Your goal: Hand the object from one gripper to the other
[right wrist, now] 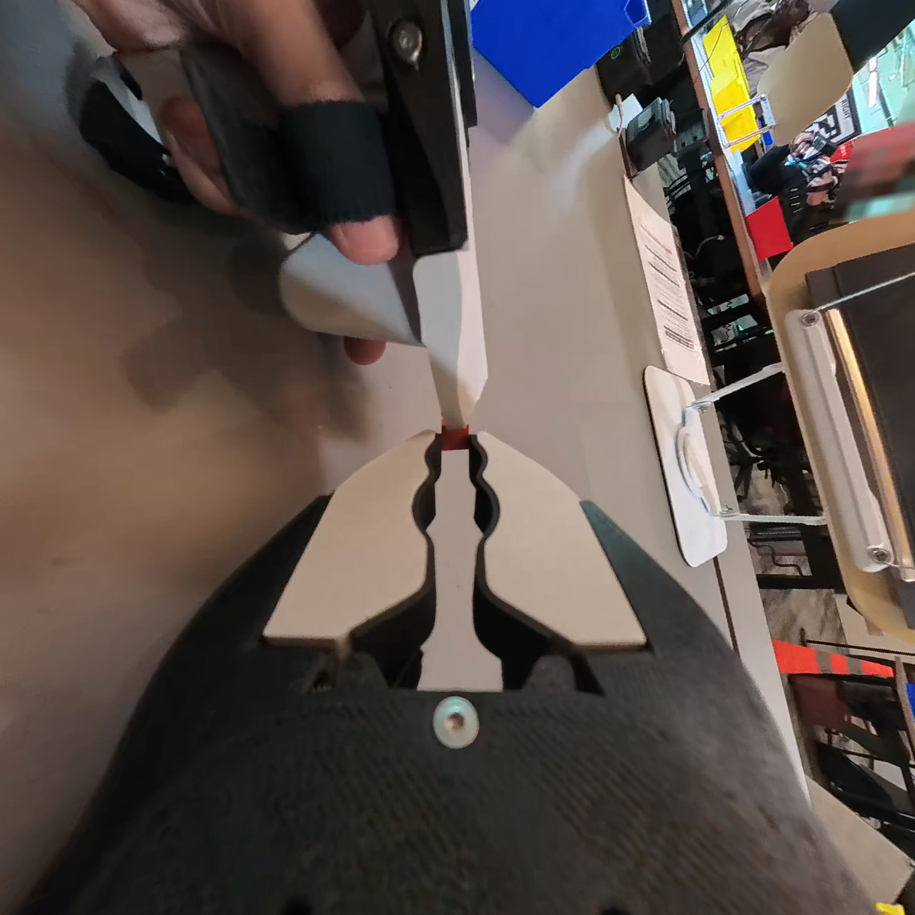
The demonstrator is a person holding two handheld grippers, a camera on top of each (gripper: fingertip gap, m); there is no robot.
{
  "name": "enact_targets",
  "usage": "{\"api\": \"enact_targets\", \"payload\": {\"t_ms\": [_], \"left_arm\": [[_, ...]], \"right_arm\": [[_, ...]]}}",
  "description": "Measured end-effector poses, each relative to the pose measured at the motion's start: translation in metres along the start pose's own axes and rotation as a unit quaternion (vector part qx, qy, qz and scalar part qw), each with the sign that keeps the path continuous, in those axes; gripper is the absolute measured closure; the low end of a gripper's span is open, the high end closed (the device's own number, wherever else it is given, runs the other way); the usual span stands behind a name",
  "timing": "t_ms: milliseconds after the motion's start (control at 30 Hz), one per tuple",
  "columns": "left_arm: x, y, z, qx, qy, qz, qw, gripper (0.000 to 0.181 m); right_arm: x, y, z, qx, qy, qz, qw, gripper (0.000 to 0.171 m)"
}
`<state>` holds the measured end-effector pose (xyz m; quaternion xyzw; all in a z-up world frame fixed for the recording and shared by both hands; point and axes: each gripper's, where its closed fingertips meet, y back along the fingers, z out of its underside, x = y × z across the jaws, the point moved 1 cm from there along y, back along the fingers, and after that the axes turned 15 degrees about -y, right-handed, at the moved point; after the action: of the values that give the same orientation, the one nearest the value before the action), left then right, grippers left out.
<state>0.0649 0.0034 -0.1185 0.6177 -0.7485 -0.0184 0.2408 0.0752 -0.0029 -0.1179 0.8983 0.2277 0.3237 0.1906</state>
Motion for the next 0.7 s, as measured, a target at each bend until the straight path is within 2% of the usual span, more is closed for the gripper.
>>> {"api": "enact_targets", "payload": {"t_ms": [233, 333, 533, 700], "left_arm": [[0.0011, -0.0007, 0.0004, -0.004, -0.008, -0.004, 1.000, 0.161], [0.0034, -0.0012, 0.0006, -0.006, -0.016, -0.001, 1.000, 0.171], [0.0034, -0.0005, -0.0007, 0.000, -0.013, 0.003, 1.000, 0.171], [0.0014, 0.0041, -0.0078, 0.027, 0.012, 0.017, 0.999, 0.171]], "right_arm": [[-0.0028, 0.0008, -0.0028, -0.003, 0.001, 0.003, 1.000, 0.161], [-0.0041, -0.0005, -0.0012, -0.009, 0.001, 0.003, 1.000, 0.161], [-0.0033, -0.0004, -0.0026, 0.004, -0.006, 0.001, 1.000, 0.160], [0.0059, -0.0017, 0.0003, 0.027, -0.066, -0.007, 0.997, 0.135]]}}
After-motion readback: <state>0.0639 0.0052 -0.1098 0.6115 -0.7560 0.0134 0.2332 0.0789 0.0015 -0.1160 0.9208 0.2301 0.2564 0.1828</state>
